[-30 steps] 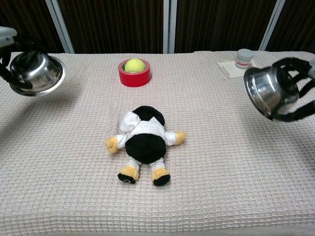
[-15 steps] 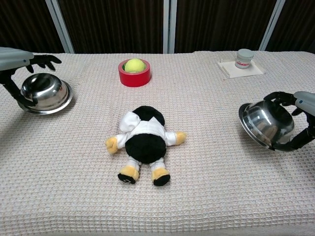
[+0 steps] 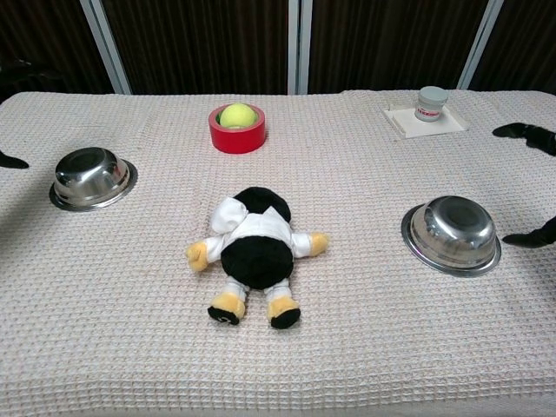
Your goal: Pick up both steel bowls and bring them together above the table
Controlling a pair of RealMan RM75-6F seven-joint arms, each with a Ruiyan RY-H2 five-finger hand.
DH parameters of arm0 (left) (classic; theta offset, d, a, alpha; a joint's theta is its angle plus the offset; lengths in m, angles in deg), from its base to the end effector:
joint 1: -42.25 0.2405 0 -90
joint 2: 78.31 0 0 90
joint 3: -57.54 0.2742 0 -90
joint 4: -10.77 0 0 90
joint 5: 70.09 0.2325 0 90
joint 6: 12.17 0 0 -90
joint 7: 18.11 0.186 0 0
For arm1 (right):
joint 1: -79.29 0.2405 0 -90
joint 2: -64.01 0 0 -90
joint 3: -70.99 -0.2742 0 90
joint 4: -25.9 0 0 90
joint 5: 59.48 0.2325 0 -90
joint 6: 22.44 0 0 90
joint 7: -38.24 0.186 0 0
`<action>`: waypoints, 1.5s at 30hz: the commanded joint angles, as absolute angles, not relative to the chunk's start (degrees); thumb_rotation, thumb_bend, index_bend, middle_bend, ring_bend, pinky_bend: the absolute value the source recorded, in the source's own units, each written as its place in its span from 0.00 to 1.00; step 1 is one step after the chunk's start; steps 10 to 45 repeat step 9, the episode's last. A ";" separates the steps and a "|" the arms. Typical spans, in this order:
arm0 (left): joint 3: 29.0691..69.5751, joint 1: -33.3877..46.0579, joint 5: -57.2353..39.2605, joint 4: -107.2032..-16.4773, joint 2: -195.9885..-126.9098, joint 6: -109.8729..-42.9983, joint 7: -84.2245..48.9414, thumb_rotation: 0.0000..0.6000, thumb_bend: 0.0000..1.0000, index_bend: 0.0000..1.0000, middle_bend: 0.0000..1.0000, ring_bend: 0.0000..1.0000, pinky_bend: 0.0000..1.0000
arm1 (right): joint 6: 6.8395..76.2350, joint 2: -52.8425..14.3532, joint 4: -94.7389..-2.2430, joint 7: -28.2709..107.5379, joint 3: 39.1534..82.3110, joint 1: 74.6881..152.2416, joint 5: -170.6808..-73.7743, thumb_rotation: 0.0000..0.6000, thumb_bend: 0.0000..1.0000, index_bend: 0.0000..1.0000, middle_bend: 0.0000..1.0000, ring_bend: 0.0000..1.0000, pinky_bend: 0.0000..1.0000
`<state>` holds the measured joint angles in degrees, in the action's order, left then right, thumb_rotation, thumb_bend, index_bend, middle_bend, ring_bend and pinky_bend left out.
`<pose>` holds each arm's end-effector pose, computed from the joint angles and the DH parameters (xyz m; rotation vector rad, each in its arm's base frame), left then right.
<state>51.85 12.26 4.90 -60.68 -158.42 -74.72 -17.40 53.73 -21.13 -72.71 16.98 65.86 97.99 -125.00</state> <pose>-0.3016 0.3902 0.0451 -1.6348 -0.8984 -0.8468 -0.2504 -0.2845 -0.0018 1.4297 -1.1646 0.8810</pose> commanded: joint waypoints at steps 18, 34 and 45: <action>58.01 33.54 2.47 -75.41 -158.51 -99.41 -8.86 1.00 0.00 0.00 0.00 0.00 0.05 | 62.10 -23.93 -60.81 28.02 68.25 92.43 -137.05 1.00 0.00 0.00 0.00 0.00 0.00; 58.01 33.54 2.47 -75.41 -158.51 -99.41 -8.86 1.00 0.00 0.00 0.00 0.00 0.05 | 62.10 -23.93 -60.81 28.02 68.25 92.43 -137.05 1.00 0.00 0.00 0.00 0.00 0.00; 58.01 33.54 2.47 -75.41 -158.51 -99.41 -8.86 1.00 0.00 0.00 0.00 0.00 0.05 | 62.10 -23.93 -60.81 28.02 68.25 92.43 -137.05 1.00 0.00 0.00 0.00 0.00 0.00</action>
